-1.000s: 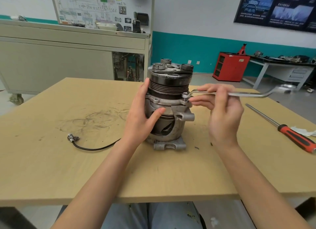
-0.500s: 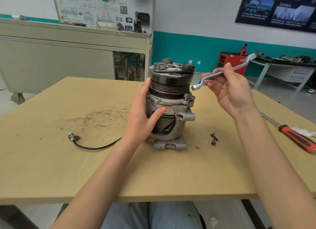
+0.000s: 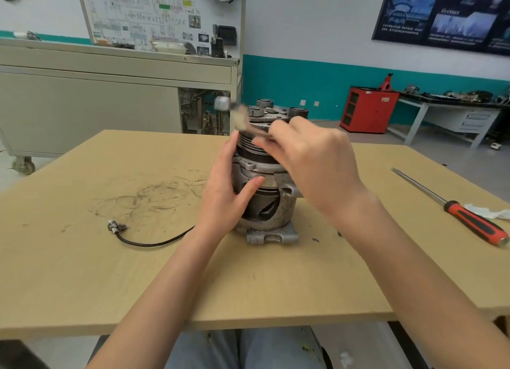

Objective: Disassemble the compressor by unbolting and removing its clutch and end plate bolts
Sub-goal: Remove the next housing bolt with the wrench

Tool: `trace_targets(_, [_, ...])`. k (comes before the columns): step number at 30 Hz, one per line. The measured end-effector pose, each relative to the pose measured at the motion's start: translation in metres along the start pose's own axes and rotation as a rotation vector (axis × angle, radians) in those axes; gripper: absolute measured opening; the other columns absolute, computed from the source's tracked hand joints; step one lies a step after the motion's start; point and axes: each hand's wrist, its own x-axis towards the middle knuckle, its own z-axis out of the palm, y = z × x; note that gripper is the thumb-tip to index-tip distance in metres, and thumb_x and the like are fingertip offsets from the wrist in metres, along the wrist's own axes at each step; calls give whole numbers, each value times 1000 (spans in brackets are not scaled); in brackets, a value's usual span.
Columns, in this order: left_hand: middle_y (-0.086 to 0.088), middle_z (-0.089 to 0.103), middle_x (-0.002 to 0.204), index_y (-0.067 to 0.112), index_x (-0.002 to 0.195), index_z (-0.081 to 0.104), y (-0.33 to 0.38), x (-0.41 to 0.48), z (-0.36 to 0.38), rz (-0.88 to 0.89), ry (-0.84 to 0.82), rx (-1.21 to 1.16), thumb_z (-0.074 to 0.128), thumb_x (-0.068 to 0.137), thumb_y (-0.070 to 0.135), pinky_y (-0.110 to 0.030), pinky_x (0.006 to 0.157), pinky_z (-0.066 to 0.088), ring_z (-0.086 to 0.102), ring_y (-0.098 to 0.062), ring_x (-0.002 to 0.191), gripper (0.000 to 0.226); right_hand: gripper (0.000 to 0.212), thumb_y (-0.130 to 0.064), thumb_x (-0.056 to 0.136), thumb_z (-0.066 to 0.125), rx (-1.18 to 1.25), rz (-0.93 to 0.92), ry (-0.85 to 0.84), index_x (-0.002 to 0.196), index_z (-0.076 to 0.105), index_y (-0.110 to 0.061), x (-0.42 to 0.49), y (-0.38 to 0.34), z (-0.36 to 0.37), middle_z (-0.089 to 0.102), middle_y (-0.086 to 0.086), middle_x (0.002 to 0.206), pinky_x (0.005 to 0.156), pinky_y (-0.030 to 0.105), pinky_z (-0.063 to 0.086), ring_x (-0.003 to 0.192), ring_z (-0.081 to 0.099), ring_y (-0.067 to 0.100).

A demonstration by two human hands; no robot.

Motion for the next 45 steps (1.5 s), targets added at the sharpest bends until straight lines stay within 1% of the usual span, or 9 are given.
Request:
trace_targets(5, [-4,36,153,42,146,16,-1,1,1,1,-8,-40,56,84,39,-51,110,34,36,-22,140,74,19,-19,81,72,-293,-108,64,65,62,-13,-13,-17,16,54,2,57,37,23,31,44,51,13])
trace_targets(9, [14,28,156,38,149,20,-3,0,1,-34,-18,-80,58,85,43,-48,113,32,31,-12,143,75,30,-26,92,62,-122,-106,244,67,64,-8,-28,1,22,56,5,59,41,24,35,46,51,16])
trace_targets(11, [20,26,154,43,148,19,-4,0,0,-9,-13,-63,58,86,45,-48,115,32,27,-10,144,73,37,-27,99,48,345,141,330,76,66,-4,-45,12,23,64,5,67,49,25,47,54,60,18])
trace_targets(15, [12,28,156,42,149,17,-3,1,0,-17,-5,-38,57,86,47,-50,113,34,27,-8,144,75,32,-15,102,33,1538,1068,361,80,54,-8,-55,38,28,71,5,76,58,23,54,63,68,18])
trace_targets(19, [15,28,155,58,143,15,0,-1,-2,-16,-12,-61,58,85,48,-52,108,40,29,-9,143,73,32,-18,103,33,1877,1293,119,78,51,-9,-42,66,50,69,5,68,49,14,50,53,63,9])
trace_targets(23, [15,28,154,61,141,13,1,0,-3,-9,-12,-51,58,85,48,-52,106,42,28,-6,142,73,36,-22,104,33,1804,1217,60,78,53,-8,-31,75,54,69,6,66,48,15,50,52,64,10])
trace_targets(28, [14,29,155,59,142,14,0,-2,-2,-21,-19,-62,58,84,46,-51,108,40,30,-8,142,73,37,-28,102,37,1337,1122,328,80,58,-7,-28,79,22,71,6,66,49,17,52,55,69,17])
trace_targets(37, [5,31,155,37,148,18,0,-1,-1,-8,-15,-52,59,87,42,-47,115,32,29,-8,143,74,37,-27,92,52,268,185,127,77,65,4,-2,22,8,61,14,61,45,38,51,50,60,26])
trace_targets(45, [26,34,148,49,144,20,2,0,-1,-8,-16,-31,60,87,40,-45,108,39,39,-6,135,71,31,-26,89,62,-55,-94,127,65,61,-6,-12,-1,14,54,8,59,37,23,34,43,51,19])
